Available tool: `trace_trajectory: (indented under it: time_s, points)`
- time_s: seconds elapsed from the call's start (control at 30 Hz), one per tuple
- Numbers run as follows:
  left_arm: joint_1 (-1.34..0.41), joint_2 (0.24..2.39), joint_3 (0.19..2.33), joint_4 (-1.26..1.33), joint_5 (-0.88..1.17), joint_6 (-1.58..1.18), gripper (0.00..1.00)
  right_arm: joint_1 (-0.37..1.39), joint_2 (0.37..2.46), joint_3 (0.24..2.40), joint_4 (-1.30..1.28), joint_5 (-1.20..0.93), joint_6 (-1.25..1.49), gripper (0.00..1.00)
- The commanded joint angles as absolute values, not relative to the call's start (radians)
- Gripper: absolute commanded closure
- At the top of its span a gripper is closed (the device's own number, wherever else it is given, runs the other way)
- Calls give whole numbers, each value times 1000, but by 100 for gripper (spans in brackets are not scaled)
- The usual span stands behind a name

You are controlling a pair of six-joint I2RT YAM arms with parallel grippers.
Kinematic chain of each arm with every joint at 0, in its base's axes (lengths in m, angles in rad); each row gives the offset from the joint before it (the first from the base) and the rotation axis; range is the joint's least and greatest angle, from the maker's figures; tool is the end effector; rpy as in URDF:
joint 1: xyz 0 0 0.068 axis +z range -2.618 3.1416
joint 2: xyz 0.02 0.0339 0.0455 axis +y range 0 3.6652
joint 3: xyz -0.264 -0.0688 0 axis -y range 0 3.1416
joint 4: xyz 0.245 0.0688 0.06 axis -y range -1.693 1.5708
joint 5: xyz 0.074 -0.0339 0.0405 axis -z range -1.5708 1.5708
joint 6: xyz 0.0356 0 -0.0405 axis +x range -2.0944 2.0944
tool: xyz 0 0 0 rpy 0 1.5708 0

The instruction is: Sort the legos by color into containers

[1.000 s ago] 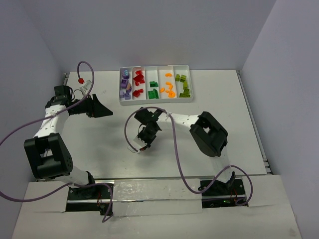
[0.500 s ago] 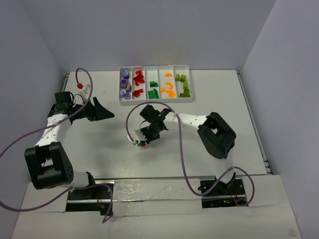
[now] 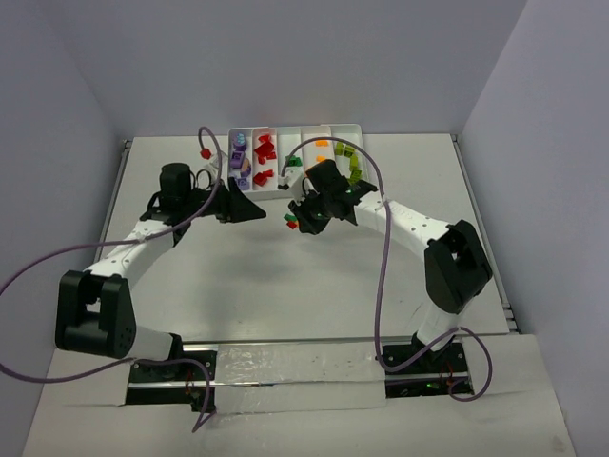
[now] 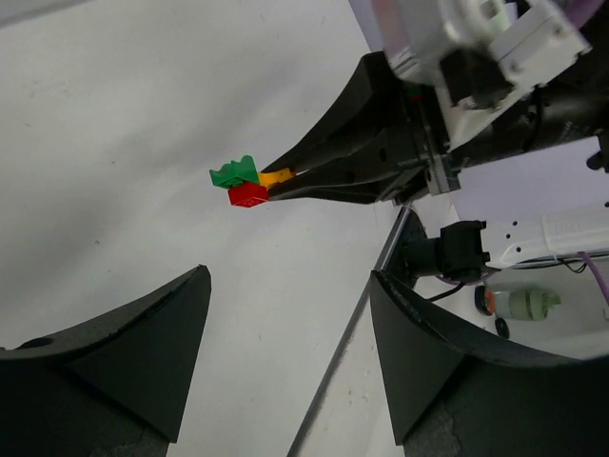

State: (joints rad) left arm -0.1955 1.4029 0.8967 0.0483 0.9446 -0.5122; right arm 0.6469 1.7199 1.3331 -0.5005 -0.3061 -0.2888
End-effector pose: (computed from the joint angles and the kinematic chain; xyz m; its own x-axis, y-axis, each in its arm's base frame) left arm 0.2929 -0.0874 0.2655 -0.7832 -0.1377 -0.6063 0.5082 0.4201 -0.7518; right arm 0.2943 0.2357 0.2540 -0.3862 -0.6320 -0.6719 -0.8727 0.4863 0.0441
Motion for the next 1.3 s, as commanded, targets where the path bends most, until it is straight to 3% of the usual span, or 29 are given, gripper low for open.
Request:
trace_trajectory:
  time_s: [0.0, 0.67, 0.97, 1.27]
  points:
    - [-244, 1460, 959, 123, 882, -591, 24, 657, 1697, 1360, -458, -281, -47, 100]
    - [-356, 1619, 1078, 10, 743, -559, 36, 673, 1630, 1300, -412, -311, -32, 100]
    - [-380, 1647, 1107, -3, 751, -545, 38, 693, 1609, 1291, -410, -311, -67, 100]
    - [-413, 1685, 1140, -60, 777, -531, 48, 698, 1606, 1299, -416, -293, -80, 100]
